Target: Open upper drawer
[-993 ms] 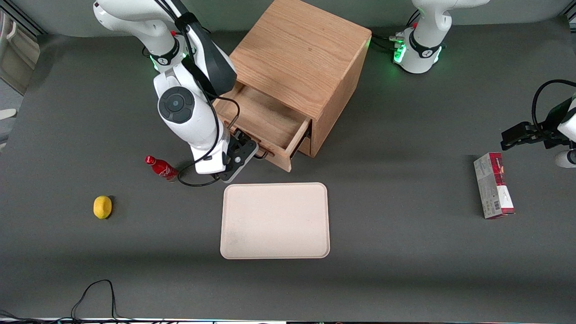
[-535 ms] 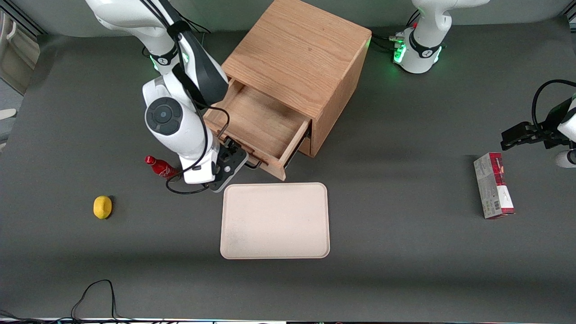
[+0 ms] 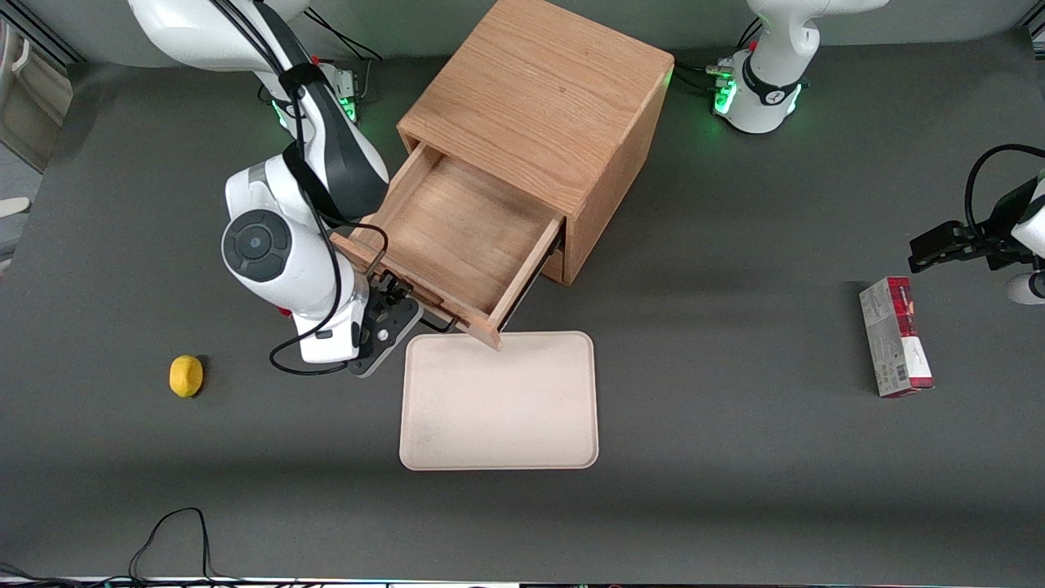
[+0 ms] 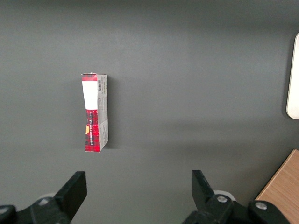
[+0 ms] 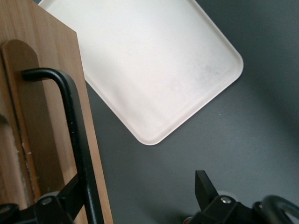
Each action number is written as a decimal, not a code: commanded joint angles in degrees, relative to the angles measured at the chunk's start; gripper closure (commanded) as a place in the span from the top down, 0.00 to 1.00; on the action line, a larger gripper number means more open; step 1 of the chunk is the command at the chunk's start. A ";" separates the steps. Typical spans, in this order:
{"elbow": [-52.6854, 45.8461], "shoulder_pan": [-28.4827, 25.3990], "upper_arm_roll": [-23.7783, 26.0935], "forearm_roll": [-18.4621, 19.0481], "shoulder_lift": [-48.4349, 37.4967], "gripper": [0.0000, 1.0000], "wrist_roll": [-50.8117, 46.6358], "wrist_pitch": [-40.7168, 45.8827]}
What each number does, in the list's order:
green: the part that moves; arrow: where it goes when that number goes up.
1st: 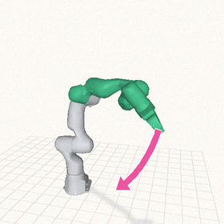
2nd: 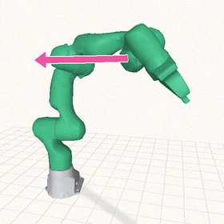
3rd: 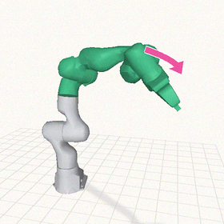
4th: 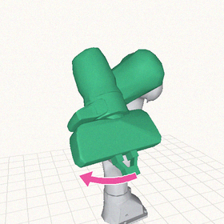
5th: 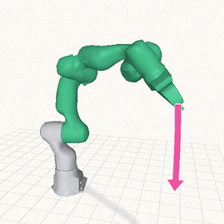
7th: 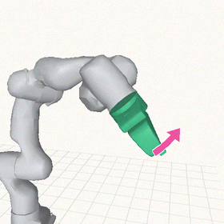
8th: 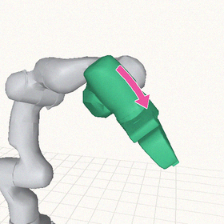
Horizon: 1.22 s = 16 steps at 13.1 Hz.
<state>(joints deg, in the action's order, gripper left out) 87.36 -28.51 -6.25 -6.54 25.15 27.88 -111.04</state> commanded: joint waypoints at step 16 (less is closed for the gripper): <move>-16.52 3.55 -0.08 0.39 3.07 1.00 -0.81 11.89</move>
<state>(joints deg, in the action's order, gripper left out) 74.50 -25.62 -6.36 -6.50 27.81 27.90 -102.14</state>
